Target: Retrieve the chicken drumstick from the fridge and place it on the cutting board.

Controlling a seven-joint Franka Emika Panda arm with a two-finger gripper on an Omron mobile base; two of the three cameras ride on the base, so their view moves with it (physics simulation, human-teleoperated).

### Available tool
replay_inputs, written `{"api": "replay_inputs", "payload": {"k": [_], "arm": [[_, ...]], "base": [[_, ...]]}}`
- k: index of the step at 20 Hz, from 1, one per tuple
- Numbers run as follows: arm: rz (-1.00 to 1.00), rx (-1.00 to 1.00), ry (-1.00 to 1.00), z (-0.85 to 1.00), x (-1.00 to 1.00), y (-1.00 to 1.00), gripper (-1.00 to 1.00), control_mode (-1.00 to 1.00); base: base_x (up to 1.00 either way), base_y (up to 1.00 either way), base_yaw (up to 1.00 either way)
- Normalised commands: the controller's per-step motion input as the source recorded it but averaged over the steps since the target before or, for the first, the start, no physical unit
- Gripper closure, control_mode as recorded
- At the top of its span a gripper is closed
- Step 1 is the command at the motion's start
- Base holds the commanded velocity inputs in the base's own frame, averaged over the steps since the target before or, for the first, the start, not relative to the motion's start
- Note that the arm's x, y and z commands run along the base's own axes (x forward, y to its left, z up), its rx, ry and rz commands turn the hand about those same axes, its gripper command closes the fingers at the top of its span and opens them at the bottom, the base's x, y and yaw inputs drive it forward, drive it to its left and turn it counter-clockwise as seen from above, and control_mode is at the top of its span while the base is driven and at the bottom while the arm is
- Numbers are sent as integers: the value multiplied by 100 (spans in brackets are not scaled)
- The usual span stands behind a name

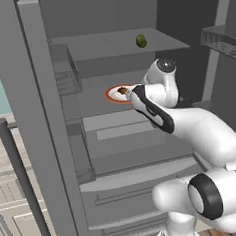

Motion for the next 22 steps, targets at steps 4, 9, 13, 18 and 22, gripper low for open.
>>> {"api": "replay_inputs", "payload": {"k": [4, 9, 13, 18, 22], "arm": [[0, 0, 0, -4, 41, 0, -100, -100], [0, 0, 0, -12, 36, -1, -100, -100], [0, 0, 0, -18, 35, -1, -100, -100], [0, 0, 0, -15, 39, 0, -100, -100], [0, 0, 0, -16, 41, 0, -100, -100]], "base": [[0, 0, 0], [0, 0, 0], [0, 0, 0], [0, 0, 0], [0, 0, 0]]}}
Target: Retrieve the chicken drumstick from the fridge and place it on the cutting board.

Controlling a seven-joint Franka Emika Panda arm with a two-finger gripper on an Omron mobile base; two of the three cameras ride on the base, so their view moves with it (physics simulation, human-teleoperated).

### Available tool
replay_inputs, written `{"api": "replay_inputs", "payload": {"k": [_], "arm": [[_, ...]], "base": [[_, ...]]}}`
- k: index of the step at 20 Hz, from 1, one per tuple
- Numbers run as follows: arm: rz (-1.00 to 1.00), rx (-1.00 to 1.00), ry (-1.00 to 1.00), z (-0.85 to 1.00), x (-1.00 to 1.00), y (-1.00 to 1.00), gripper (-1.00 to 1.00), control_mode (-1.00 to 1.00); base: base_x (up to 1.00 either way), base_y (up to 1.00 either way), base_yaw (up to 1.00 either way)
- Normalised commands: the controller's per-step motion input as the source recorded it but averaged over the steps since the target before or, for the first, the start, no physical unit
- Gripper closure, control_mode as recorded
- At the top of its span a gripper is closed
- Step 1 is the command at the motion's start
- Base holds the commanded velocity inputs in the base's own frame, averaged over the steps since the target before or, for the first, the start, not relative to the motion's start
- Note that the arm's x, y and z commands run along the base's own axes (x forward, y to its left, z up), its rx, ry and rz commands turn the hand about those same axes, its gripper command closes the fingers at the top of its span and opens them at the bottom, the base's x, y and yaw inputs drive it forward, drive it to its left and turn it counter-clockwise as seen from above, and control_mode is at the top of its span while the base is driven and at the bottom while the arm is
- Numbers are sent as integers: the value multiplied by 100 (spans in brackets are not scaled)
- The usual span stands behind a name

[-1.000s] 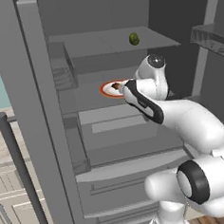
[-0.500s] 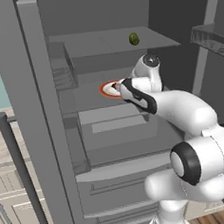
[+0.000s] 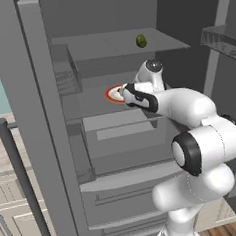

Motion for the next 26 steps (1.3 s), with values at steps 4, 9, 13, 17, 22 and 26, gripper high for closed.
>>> {"api": "replay_inputs", "payload": {"k": [4, 9, 13, 17, 22, 26], "arm": [[0, 0, 0, -8, 40, 0, -100, -100], [0, 0, 0, -15, 41, 0, -100, -100], [0, 0, 0, -16, 35, 0, -100, -100], [0, 0, 0, -18, 24, 0, -100, -100], [1, 0, 1, -18, 6, 0, -100, -100], [2, 0, 1, -14, 8, 0, -100, -100]], "base": [[0, 0, 0], [0, 0, 0], [0, 0, 0], [0, 0, 0], [0, 0, 0], [0, 0, 0]]}}
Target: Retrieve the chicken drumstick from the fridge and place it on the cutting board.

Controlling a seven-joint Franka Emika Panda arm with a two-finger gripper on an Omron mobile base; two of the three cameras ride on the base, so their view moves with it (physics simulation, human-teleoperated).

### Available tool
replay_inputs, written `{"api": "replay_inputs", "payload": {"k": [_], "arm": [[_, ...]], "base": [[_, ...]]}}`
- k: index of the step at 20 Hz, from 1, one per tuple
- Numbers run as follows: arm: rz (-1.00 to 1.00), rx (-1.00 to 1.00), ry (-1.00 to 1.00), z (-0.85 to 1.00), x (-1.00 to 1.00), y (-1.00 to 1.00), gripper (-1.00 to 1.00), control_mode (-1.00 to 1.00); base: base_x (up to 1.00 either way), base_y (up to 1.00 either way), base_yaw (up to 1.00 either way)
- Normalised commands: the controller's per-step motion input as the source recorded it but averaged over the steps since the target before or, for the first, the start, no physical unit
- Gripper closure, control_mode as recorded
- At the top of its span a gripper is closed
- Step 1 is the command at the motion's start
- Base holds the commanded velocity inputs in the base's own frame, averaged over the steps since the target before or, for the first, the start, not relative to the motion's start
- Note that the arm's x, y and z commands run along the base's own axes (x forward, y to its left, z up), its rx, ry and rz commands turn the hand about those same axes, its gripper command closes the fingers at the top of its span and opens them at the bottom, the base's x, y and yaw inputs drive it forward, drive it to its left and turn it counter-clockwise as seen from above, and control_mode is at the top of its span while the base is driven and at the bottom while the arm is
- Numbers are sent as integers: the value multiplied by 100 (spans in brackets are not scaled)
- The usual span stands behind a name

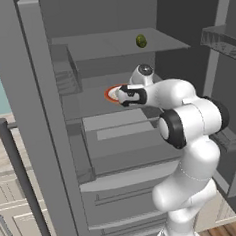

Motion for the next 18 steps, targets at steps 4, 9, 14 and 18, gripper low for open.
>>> {"api": "replay_inputs", "payload": {"k": [4, 9, 14, 18], "arm": [[3, 0, 0, -8, 11, 0, -100, -100], [3, 0, 0, -12, 12, 0, -100, -100], [1, 0, 0, -15, 16, 0, -100, -100], [2, 0, -1, -9, 5, -2, -100, -100]], "base": [[0, 0, 0], [0, 0, 0], [0, 0, 0], [0, 0, 0]]}}
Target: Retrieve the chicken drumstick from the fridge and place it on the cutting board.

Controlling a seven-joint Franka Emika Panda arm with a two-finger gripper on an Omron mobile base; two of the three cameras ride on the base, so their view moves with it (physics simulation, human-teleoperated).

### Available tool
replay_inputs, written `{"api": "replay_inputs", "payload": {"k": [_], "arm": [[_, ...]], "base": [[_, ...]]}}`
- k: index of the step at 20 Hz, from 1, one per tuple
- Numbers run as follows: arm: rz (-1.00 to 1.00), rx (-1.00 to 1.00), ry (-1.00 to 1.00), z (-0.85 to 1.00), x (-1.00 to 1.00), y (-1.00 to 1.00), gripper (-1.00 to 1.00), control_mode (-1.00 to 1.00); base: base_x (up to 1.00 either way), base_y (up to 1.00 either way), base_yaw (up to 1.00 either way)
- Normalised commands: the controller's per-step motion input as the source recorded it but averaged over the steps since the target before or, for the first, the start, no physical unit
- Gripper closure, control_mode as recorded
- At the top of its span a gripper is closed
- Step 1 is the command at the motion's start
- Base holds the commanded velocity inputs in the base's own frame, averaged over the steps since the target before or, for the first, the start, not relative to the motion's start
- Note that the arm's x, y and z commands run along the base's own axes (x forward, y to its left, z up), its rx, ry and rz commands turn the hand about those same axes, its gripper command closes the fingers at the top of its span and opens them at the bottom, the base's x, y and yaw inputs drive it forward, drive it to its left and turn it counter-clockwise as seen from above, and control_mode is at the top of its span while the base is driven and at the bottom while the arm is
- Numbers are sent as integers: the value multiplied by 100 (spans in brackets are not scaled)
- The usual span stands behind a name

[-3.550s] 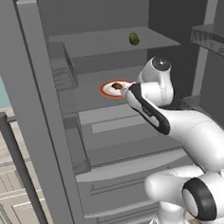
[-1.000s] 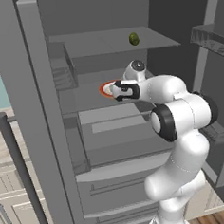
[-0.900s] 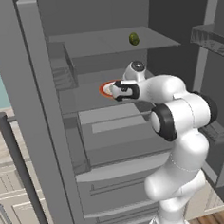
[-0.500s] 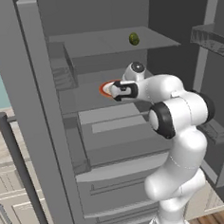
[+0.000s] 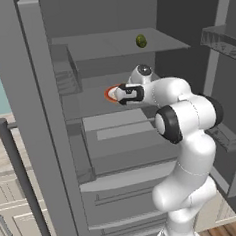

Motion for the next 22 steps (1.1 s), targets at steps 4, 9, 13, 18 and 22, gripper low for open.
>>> {"api": "replay_inputs", "payload": {"k": [4, 9, 13, 18, 22], "arm": [[4, 0, 0, -22, 0, -1, -100, -100], [2, 0, 0, -9, 0, 0, 100, -100], [1, 0, 0, 0, 0, 0, 100, -100], [0, 0, 0, 0, 0, 0, 100, -100], [-15, 0, -3, 0, 0, -4, 100, -100]], "base": [[0, 0, 0], [0, 0, 0], [0, 0, 0], [0, 0, 0], [0, 0, 0]]}}
